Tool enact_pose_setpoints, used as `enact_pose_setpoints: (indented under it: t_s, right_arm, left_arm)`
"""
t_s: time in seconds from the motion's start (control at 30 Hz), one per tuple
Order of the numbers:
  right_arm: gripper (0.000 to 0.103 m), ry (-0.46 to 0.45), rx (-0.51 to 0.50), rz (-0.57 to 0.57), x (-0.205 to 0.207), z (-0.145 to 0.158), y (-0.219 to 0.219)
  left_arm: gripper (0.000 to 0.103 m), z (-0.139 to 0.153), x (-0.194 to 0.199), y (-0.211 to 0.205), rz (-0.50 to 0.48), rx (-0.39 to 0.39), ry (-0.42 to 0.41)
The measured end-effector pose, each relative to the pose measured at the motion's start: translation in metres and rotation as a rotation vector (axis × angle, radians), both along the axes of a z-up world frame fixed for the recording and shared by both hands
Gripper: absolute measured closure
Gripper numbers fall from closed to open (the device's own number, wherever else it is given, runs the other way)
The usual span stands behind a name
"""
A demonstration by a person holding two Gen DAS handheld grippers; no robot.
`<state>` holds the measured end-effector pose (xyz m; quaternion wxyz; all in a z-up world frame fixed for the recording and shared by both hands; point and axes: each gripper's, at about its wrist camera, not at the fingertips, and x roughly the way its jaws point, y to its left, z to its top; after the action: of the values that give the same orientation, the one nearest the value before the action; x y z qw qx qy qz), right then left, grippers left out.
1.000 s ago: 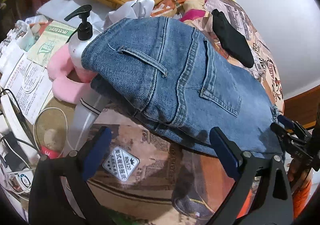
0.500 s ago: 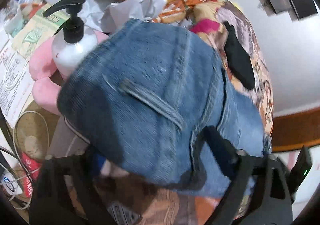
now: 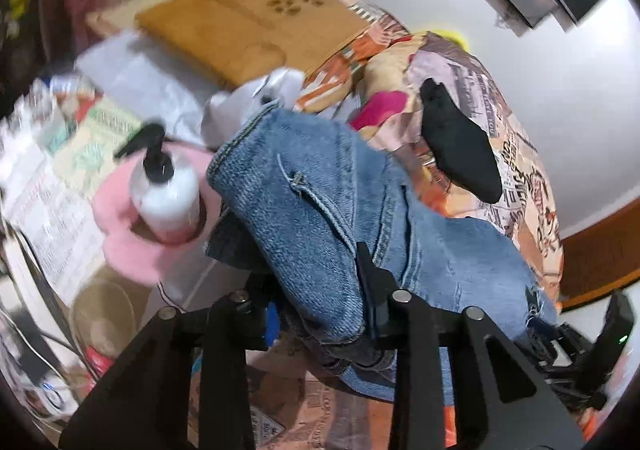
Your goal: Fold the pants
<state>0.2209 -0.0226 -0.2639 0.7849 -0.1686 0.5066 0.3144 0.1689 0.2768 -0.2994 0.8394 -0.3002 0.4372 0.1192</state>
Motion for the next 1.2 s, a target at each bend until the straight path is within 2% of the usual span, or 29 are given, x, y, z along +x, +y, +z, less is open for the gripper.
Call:
enact_pose_setpoints:
  t_s: [0.07, 0.3, 0.4, 0.5, 0.67, 0.8, 0.87, 0.97, 1.03, 1.1, 1.2]
  right_arm:
    - [0.031, -0.020, 0.036, -0.016, -0.002, 0.012, -0.006]
    - [0.031, -0.119, 0.146, -0.100, -0.005, 0.061, -0.051]
    - [0.030, -0.138, 0.178, -0.167, -0.004, 0.070, -0.083]
    - [0.030, -0.142, 0.189, -0.246, -0.002, 0.071, -0.118]
    - [0.029, -0.119, 0.200, -0.390, -0.006, 0.062, -0.182]
    - [0.029, -0.095, 0.172, -0.497, -0.010, 0.042, -0.229]
    - [0.029, -0.073, 0.161, -0.535, -0.012, 0.028, -0.246]
    - [0.029, -0.023, 0.164, -0.546, -0.015, 0.009, -0.260]
    - [0.030, 0.048, 0.159, -0.531, -0.016, -0.014, -0.260]
    - [0.030, 0.056, 0.218, -0.555, -0.021, -0.025, -0.266]
    - [0.029, 0.077, 0.283, -0.556, -0.024, -0.026, -0.275]
  left_arm:
    - [0.074, 0.016, 0.005, -0.011, -0.021, 0.055, -0.022]
    - [0.076, 0.067, 0.018, -0.036, -0.079, 0.141, -0.102]
    - [0.076, 0.090, 0.024, -0.059, -0.113, 0.207, -0.137]
    - [0.076, 0.115, 0.033, -0.084, -0.156, 0.237, -0.187]
    - [0.076, 0.148, 0.051, -0.124, -0.233, 0.249, -0.246]
    - [0.076, 0.169, 0.066, -0.164, -0.312, 0.270, -0.283]
    - [0.077, 0.176, 0.072, -0.186, -0.355, 0.251, -0.305]
    - [0.078, 0.182, 0.084, -0.227, -0.431, 0.244, -0.322]
    - [0.079, 0.183, 0.092, -0.250, -0.471, 0.248, -0.325]
    - [0.080, 0.182, 0.099, -0.276, -0.515, 0.248, -0.325]
    - [0.080, 0.184, 0.109, -0.313, -0.581, 0.244, -0.325]
